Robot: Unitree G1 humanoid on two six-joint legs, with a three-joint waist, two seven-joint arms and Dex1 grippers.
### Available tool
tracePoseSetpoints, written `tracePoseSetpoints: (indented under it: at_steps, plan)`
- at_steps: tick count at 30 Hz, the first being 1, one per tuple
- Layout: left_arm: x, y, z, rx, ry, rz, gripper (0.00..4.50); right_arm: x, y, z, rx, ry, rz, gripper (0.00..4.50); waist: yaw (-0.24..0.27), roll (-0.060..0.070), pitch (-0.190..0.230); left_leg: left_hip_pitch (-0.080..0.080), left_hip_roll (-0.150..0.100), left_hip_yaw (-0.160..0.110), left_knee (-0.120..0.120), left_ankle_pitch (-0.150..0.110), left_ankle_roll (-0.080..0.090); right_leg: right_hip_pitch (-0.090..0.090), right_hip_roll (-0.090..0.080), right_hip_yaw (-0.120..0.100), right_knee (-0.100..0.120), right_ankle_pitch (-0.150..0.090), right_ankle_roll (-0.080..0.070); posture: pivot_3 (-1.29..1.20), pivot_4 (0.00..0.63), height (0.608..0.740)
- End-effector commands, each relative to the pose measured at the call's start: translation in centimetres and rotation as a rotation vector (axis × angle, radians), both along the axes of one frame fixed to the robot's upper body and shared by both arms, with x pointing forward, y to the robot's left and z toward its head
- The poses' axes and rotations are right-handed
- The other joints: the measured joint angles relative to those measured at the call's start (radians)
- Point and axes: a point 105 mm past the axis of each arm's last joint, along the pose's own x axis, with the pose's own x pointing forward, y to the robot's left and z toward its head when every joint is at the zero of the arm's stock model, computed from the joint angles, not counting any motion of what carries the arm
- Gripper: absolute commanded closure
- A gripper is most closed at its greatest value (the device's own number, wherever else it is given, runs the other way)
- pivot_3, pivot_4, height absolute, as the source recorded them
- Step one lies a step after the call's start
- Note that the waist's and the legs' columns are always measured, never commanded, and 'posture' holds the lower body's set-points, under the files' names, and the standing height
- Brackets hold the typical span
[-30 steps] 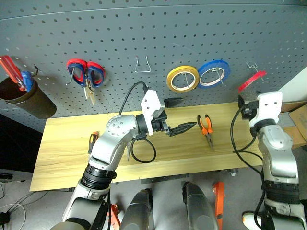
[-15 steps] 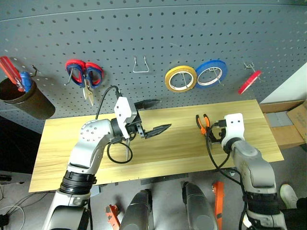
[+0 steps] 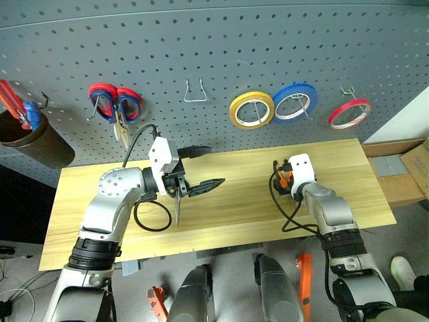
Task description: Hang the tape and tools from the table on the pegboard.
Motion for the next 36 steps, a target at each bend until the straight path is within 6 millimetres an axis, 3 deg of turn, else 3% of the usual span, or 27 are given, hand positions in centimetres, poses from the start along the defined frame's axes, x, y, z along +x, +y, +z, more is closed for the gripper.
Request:
tracePoseSetpoints:
  at_steps: [1,5,8,12,19,23,27,31,36]
  plan:
    - [-0.3,0.9,0.1,0.020,-0.022,0.018,0.00,0.5,-0.1,-0.1,0.006,0.004,0.013,0.09,-0.002,0.000,0.000,0.000,0.000,0.000,0.000,0.000,0.000,0.000,0.000,0.000,0.000,0.000,0.000,-0.08,0.324,0.740]
    - [-0.5,1.3,-0.3,0.044,-0.019,0.028,0.00,0.6,-0.2,-1.1,0.054,0.064,0.008,0.09,-0.001,0.000,0.000,0.000,0.000,0.000,0.000,0.000,0.000,0.000,0.000,0.000,0.000,0.000,0.000,-0.07,0.315,0.740]
    - [-0.5,1.5,-0.5,0.054,-0.022,0.035,0.00,0.7,-0.5,-1.8,0.064,0.098,0.007,0.72,-0.001,-0.001,-0.001,0.000,0.000,0.000,0.001,0.000,0.000,0.000,0.000,0.000,0.000,0.000,0.000,-0.07,0.309,0.740]
    - [-0.5,1.9,-0.7,0.057,-0.020,0.054,0.00,0.8,-1.0,-2.0,0.024,0.095,0.014,1.90,-0.001,-0.003,-0.003,0.001,0.000,0.000,0.001,0.000,0.000,0.001,0.000,0.000,0.000,0.000,0.000,-0.08,0.308,0.740]
    - [-0.3,3.1,-0.7,0.035,-0.033,0.131,0.00,0.9,-0.5,-0.2,0.003,-0.002,0.018,1.91,0.000,-0.003,-0.003,0.001,0.000,0.000,0.001,0.000,0.000,0.001,0.000,0.000,0.001,0.001,0.000,-0.08,0.309,0.740]
    - [-0.9,3.6,-0.7,0.025,-0.022,0.153,0.00,-0.4,1.0,2.2,-0.016,-0.088,0.085,1.92,-0.001,-0.003,-0.003,0.000,0.000,0.000,0.001,0.000,0.000,-0.001,0.000,0.000,0.001,0.001,0.000,-0.08,0.307,0.740]
    - [-1.2,4.5,-0.5,-0.005,-0.007,0.205,0.00,-3.1,2.9,4.9,0.014,-0.161,0.151,1.92,-0.001,-0.002,-0.003,-0.003,0.000,0.001,0.000,0.000,0.000,-0.007,-0.001,0.001,0.002,0.001,0.000,-0.08,0.303,0.740]
    - [-1.8,5.6,-0.7,-0.024,0.008,0.261,0.00,-7.2,6.6,8.9,0.050,-0.322,0.277,1.92,-0.001,-0.002,-0.003,-0.004,0.000,0.001,0.000,0.000,-0.001,-0.008,-0.001,0.001,0.003,0.001,0.000,-0.09,0.298,0.740]
    - [-2.1,6.4,-0.6,-0.052,-0.010,0.328,0.00,-10.5,10.1,13.4,0.167,-0.530,0.315,1.92,0.000,-0.002,-0.004,-0.004,0.000,0.001,0.000,0.000,-0.001,-0.009,0.000,0.000,0.003,0.001,-0.001,-0.10,0.300,0.740]
